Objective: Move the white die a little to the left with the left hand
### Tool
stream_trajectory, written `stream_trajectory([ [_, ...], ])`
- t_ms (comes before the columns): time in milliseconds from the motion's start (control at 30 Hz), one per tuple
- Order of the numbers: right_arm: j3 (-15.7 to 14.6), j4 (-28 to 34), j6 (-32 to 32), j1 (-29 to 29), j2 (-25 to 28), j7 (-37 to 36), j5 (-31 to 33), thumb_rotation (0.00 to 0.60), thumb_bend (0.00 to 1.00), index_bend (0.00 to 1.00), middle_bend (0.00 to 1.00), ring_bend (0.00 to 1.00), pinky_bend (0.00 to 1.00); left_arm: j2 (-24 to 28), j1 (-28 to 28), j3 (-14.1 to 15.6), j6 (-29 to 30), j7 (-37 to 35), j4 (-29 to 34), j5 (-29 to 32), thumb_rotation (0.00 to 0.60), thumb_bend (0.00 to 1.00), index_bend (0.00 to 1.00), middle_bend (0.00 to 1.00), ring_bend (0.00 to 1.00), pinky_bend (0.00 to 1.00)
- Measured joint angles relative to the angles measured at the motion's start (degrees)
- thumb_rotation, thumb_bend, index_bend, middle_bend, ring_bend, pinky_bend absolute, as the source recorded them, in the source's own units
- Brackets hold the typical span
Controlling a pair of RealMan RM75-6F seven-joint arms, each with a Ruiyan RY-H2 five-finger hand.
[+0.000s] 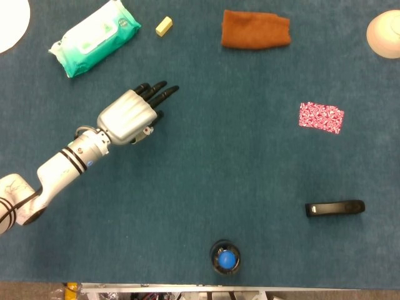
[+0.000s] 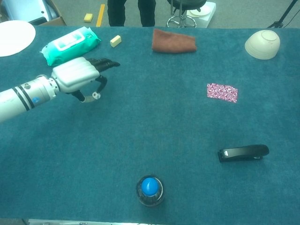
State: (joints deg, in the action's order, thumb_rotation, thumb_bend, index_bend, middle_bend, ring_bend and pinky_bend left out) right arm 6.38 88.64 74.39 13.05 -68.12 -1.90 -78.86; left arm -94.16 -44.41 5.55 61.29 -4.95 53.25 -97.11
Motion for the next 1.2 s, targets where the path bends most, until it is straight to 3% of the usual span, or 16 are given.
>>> stream_trajectory([
  [567, 0.3, 0.0, 0.8, -0.1, -0.2, -1.1, -0.8, 0.600, 0.00, 0.40, 0.24, 0.19, 0.28, 6.7, 5.2, -5.4, 8.7, -0.8, 6.6, 5.3, 0.600, 0.25, 0.56, 0.00, 0.00, 0.21],
  [1033, 0.7, 0.0, 3.2, -0.1, -1.2, -3.9, -3.0, 0.600, 0.00, 0.40, 0.24, 0.19, 0.28, 9.3, 12.3, -7.2, 15.2, -3.6, 8.1, 8.9, 0.600, 0.25, 0.56, 0.00, 0.00, 0.22],
  [1200, 1.5, -0.1, 5.7, -0.2, -2.2, -8.1, -4.8, 0.600, 0.00, 0.40, 0.25, 0.19, 0.28, 9.7, 14.7, -7.3, 16.2, -5.5, 7.1, 10.0, 0.600, 0.25, 0.56, 0.00, 0.00, 0.22],
])
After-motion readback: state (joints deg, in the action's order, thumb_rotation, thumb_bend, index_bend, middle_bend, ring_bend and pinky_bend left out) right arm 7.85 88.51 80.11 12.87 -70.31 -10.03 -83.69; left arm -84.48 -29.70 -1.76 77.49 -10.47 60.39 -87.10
